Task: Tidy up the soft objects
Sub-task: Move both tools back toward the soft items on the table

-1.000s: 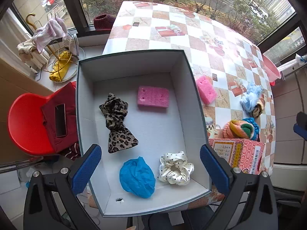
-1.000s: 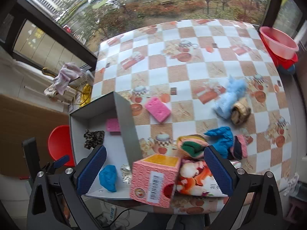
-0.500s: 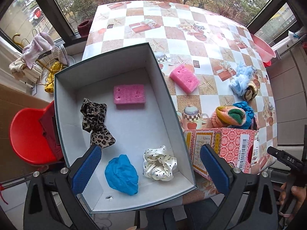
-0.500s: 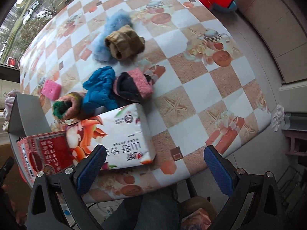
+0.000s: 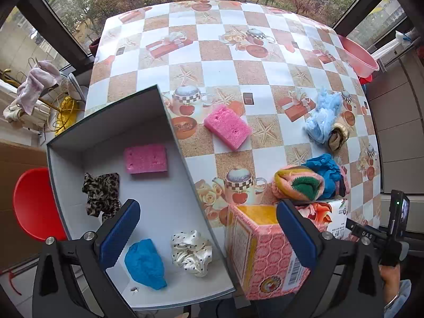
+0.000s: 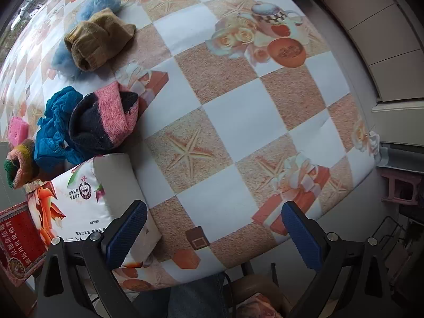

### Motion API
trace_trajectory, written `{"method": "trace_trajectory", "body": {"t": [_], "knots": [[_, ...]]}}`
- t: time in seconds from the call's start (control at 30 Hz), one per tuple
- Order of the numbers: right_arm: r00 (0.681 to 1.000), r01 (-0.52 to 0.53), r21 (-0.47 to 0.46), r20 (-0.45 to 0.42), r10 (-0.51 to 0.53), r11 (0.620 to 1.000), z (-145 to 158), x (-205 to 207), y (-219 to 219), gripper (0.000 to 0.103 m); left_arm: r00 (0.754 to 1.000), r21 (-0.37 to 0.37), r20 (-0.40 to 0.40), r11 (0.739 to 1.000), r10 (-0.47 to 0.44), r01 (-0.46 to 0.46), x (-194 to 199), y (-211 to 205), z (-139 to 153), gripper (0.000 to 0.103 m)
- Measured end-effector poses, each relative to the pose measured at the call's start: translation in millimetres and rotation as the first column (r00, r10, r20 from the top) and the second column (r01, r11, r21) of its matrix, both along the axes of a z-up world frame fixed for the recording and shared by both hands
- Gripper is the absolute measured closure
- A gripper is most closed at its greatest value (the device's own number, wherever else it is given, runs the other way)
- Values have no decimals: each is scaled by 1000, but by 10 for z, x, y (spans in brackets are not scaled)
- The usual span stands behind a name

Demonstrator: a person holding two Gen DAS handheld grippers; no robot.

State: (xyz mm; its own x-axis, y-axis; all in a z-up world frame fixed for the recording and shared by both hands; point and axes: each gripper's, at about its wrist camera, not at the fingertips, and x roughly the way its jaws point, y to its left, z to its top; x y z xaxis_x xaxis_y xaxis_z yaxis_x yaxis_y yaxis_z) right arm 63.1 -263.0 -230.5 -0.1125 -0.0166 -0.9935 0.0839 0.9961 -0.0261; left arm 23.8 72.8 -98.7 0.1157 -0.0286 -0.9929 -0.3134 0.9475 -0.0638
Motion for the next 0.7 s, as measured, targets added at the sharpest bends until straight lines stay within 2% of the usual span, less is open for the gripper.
{"method": "trace_trajectory", "body": {"t": [0.2, 0.37, 0.47, 0.53, 0.7], "knots": [[999, -42, 59, -20, 43, 997, -40, 62, 77, 1, 997, -54, -72, 999, -1, -3, 481, -112, -239, 0], [998, -49, 127, -43, 55, 991, -44, 170, 39, 1, 986, -74, -166, 996, 27, -40, 874, -166, -538, 0], [1000, -10, 170, 8, 9, 985, 79, 368, -48, 1, 972, -89, -224, 992, 68, -90, 1040, -143, -731, 0], [998, -20, 186, 55, 9, 982, 188, 542, -54, 1, 960, -97, -259, 986, 104, -133, 1125, -114, -851, 0], [980, -164, 196, 140, 138, 967, 323, 1031, 232, 1, 926, -80, -330, 973, 180, -218, 1232, -79, -1094, 0]]}}
